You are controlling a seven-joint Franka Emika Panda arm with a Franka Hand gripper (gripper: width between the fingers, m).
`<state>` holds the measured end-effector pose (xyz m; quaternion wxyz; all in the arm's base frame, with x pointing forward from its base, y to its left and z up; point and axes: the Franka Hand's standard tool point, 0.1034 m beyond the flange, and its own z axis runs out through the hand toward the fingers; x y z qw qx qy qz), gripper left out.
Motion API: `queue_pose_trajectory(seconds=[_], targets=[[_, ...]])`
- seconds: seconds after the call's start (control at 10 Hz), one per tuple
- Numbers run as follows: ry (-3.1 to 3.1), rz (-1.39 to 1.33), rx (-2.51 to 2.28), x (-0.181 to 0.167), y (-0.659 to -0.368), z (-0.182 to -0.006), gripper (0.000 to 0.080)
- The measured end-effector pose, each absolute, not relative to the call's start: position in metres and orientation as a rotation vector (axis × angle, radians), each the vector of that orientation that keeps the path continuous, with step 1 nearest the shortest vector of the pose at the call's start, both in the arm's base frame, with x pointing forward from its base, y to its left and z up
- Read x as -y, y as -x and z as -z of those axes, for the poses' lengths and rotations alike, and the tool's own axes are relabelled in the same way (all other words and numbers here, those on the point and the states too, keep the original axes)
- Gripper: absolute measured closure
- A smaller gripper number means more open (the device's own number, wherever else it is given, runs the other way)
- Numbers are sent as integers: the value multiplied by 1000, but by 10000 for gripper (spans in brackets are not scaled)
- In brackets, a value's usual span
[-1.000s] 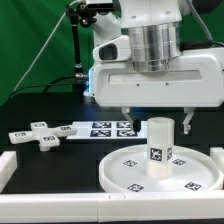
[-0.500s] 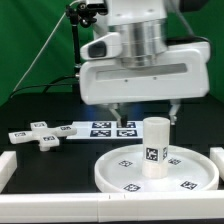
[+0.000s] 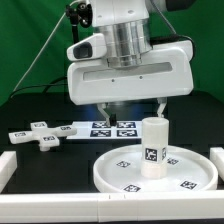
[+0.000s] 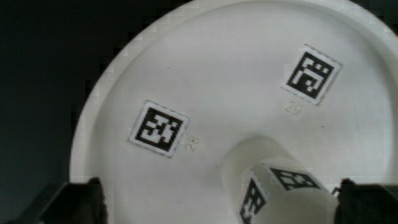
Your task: Assemble round table
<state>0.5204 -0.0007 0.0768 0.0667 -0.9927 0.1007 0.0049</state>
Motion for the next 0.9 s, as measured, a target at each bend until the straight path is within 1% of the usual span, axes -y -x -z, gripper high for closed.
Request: queue_pose_trajectory(seconds=[0.1, 0.2, 0.4, 0.5, 0.7, 0.9], targets=[[3009, 3, -186, 10, -513, -75, 150], [3018, 11, -56, 31, -502, -75, 150], [3025, 25, -47, 69, -489, -79, 150], [3029, 37, -48, 76, -487, -79, 150], [3028, 33, -37, 71, -488, -78, 150], [3029, 47, -65, 76, -489, -79, 150]])
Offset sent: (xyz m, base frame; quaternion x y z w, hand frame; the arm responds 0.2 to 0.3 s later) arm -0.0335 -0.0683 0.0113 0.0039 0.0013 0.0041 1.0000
